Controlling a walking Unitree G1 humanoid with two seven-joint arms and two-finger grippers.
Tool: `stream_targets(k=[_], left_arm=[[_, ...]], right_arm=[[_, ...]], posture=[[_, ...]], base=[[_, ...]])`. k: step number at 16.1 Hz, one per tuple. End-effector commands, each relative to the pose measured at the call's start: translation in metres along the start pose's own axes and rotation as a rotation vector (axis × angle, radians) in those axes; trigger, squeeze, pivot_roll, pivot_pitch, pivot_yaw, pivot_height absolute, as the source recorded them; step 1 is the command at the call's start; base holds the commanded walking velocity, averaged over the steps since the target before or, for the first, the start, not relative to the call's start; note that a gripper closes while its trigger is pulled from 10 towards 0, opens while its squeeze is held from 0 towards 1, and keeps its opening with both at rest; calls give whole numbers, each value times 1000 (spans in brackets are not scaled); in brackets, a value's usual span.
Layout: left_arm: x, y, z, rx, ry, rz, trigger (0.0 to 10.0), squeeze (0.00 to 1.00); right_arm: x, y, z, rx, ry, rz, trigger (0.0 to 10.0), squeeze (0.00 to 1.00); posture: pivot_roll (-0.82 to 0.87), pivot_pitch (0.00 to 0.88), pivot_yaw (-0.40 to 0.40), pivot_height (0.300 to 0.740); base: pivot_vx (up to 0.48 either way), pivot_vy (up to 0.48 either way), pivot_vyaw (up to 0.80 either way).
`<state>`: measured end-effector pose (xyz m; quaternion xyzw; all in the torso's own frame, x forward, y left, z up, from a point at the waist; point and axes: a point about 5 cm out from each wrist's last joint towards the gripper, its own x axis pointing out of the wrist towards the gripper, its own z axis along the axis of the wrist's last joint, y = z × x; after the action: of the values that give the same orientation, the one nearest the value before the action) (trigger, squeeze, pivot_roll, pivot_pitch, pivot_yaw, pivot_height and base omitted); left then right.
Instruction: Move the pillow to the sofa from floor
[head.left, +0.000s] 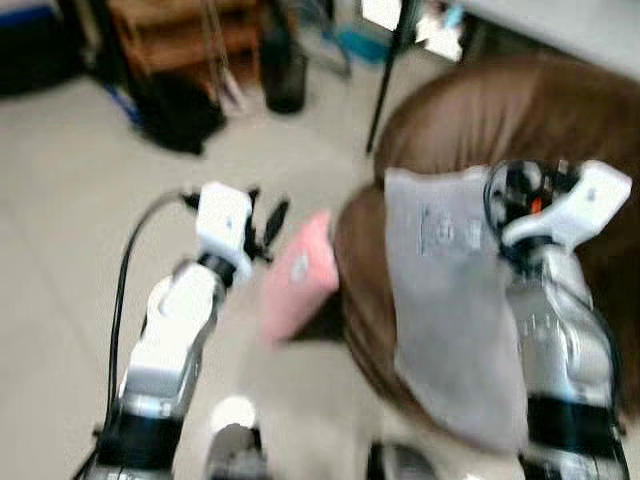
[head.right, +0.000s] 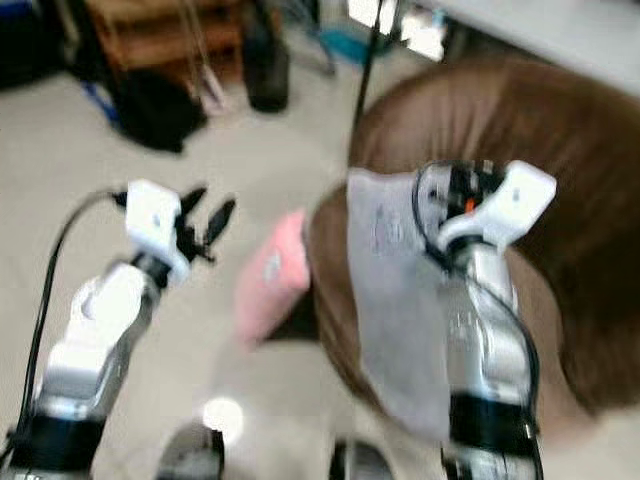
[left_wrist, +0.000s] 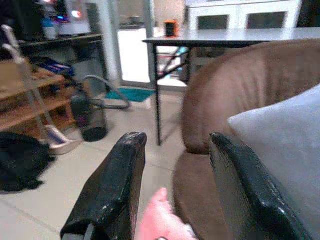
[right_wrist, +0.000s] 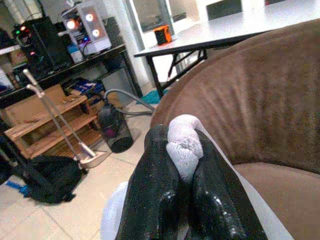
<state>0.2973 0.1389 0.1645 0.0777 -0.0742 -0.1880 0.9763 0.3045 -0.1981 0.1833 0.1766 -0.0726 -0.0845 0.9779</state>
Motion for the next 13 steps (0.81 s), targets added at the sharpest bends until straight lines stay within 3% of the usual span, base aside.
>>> stream_targets(k=[1,4,7,10,13], left_arm=[[3,-2,1,15,-5,0,10000,0],[4,4,0,30,12,35,10000,0],[7,9,0,50,17,48,10000,0],[10,8,2,57,12,31,10000,0],[11,7,2,60,10,18,10000,0]], right_arm=[[-1,-2,13,-18,-50,-2,10000,0],[-5,-4,9,-30,-44,-2,10000,0],[-11,-5,1,-113,-33,17,10000,0],[-12,-8,0,-56,-25,6,10000,0],[-12,-13,3,-47,-44,-6,10000,0]], posture=[[82,34,-88,725],[86,29,-88,740],[91,20,-80,740],[95,14,-72,740],[99,12,-64,740]], base=[[0,0,0],[0,0,0],[300,0,0],[368,0,0],[371,0,-800]])
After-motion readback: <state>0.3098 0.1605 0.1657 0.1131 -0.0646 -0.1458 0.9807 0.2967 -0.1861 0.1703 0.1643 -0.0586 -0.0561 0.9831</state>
